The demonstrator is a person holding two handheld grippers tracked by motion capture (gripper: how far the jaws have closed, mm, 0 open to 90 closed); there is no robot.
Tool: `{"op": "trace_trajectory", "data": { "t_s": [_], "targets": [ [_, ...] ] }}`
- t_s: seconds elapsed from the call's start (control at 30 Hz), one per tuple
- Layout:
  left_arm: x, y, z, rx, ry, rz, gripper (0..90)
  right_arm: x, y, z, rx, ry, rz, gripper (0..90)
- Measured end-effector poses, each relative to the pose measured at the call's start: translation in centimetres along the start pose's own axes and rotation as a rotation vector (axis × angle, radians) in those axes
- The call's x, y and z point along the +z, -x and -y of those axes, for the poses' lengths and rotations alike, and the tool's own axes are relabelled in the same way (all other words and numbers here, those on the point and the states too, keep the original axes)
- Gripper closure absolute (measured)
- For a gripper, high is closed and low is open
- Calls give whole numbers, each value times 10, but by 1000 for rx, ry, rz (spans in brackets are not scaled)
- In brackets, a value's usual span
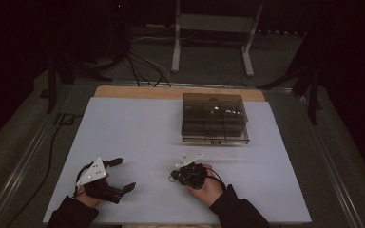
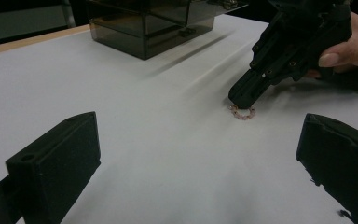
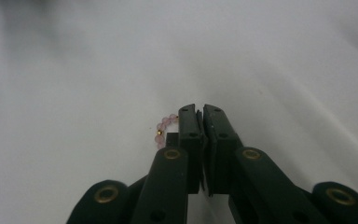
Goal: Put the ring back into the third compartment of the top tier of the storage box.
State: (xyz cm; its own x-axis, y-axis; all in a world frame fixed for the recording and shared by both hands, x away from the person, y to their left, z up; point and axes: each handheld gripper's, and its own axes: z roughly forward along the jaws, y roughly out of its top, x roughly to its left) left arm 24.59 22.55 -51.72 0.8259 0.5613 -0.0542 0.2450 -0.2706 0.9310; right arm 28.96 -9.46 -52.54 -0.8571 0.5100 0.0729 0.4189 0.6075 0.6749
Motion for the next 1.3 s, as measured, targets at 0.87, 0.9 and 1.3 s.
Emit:
{"op": "trace_trajectory", "data": {
  "t_s": [0.87,0.9,1.3],
  "targets": [
    [0,0,0,-1,2,4,6,-23,6,-6,38,78,-7,885],
    [0,0,0,2,0,3,7,-24,6,-6,37,77,-6,885],
    [0,0,0,-3,1,4,7,-30,8,-10,33,86,-16,885]
  ]
}}
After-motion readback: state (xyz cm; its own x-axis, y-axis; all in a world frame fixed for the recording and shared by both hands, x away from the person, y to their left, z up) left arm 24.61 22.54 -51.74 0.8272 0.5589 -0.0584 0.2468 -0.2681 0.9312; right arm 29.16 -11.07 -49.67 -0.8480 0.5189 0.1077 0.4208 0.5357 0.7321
